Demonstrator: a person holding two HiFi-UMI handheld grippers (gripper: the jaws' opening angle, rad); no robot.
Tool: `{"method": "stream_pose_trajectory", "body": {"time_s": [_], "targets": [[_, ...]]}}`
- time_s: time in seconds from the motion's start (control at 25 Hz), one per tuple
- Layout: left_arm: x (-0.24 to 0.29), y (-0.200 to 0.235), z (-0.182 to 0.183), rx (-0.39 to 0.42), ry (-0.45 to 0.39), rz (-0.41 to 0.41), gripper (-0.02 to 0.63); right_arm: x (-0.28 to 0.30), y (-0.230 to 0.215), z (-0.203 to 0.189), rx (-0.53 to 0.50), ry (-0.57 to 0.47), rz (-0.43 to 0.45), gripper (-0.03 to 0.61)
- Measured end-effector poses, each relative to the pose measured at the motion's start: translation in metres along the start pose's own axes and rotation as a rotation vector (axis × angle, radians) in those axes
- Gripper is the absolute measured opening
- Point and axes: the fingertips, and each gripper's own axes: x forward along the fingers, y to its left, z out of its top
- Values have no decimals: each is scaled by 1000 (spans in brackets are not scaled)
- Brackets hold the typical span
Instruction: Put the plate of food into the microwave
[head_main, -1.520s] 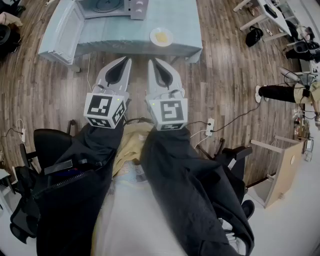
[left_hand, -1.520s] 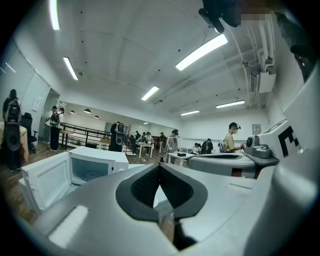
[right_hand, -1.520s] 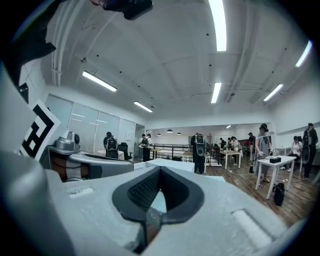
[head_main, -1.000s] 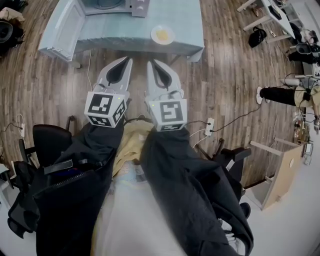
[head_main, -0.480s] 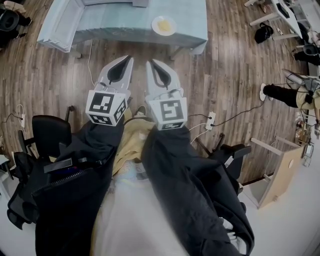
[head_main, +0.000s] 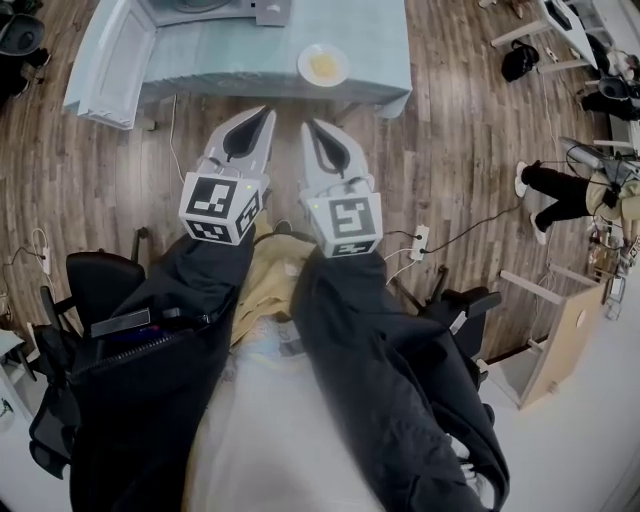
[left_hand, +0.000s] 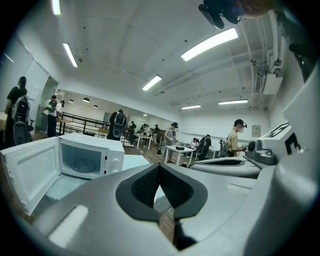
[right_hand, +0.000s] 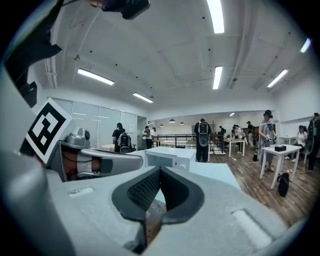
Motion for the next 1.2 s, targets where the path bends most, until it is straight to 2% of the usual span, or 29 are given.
{"method": "stream_pose_trajectory", "body": {"time_s": [0.4, 0.68, 1.2], "targets": [[37, 64, 25, -2, -7, 2, -2, 70, -4, 16, -10, -3, 2, -2], [47, 65, 32, -7, -13, -28, -2, 77, -11, 22, -18, -3, -11, -2], [59, 110, 25, -70, 24, -74, -2, 125, 2, 4, 9, 78, -10, 0]]}}
